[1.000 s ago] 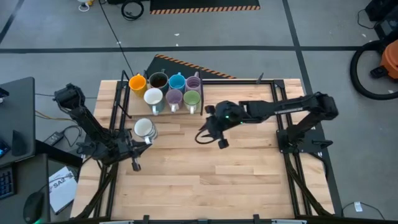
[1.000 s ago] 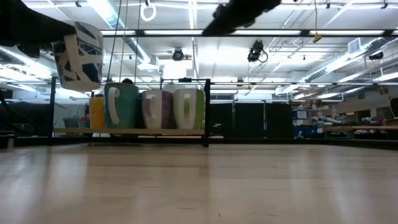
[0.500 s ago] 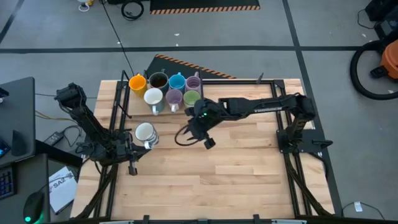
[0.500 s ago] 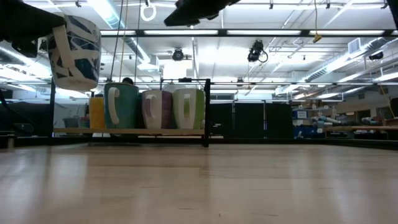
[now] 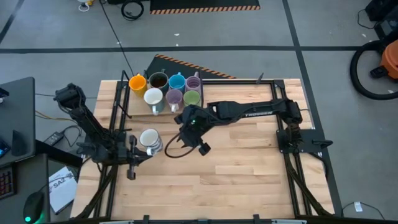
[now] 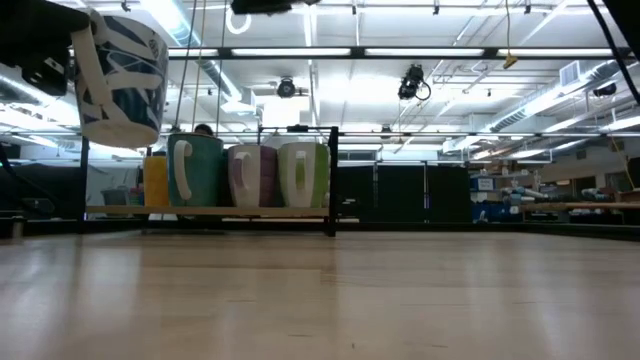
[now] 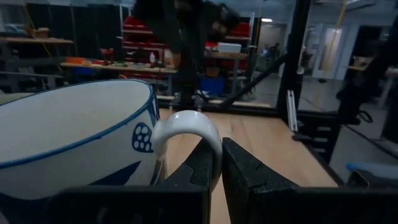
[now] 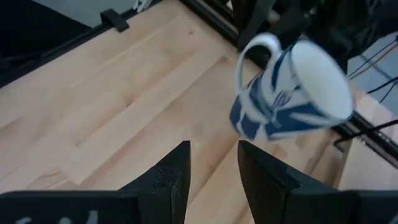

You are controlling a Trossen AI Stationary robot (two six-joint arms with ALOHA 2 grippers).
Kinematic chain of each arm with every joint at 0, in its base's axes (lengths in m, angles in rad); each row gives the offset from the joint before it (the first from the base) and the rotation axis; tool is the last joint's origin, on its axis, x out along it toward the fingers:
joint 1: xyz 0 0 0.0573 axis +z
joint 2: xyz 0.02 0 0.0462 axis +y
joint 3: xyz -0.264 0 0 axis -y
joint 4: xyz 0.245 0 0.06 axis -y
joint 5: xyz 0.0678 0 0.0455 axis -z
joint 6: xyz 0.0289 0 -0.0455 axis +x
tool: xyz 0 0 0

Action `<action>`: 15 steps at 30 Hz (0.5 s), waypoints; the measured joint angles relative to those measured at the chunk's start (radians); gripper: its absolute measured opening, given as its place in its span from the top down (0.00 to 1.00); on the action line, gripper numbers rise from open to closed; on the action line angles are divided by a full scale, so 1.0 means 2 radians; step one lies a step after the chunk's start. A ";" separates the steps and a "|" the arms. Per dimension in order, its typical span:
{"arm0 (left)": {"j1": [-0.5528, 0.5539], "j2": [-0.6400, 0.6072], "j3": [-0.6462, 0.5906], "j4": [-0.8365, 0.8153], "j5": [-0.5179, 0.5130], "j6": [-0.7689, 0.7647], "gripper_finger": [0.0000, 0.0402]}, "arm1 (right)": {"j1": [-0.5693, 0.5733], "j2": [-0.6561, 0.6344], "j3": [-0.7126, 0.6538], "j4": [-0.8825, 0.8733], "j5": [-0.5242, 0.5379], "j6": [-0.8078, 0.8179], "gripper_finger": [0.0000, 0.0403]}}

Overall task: Place coffee mugs
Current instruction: Put the blue patterned mug on the shelf

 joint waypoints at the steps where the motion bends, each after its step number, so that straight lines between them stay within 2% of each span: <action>1: 0.004 0.000 0.001 -0.009 0.008 -0.007 0.94 | 0.002 0.000 0.002 0.001 0.000 0.001 0.65; 4: 0.014 0.000 0.009 -0.042 0.010 -0.015 0.94 | 0.006 0.000 0.002 0.014 0.001 0.015 0.65; 7: 0.020 0.000 0.023 -0.046 0.009 0.012 0.94 | 0.005 0.000 0.002 0.016 0.007 0.032 0.65; 11: 0.023 0.000 0.036 -0.048 0.006 0.051 0.94 | -0.001 -0.001 0.002 0.004 0.053 0.063 0.65; 15: 0.036 -0.001 0.045 -0.082 0.005 0.052 0.94 | -0.002 -0.011 0.002 -0.011 0.085 0.079 0.66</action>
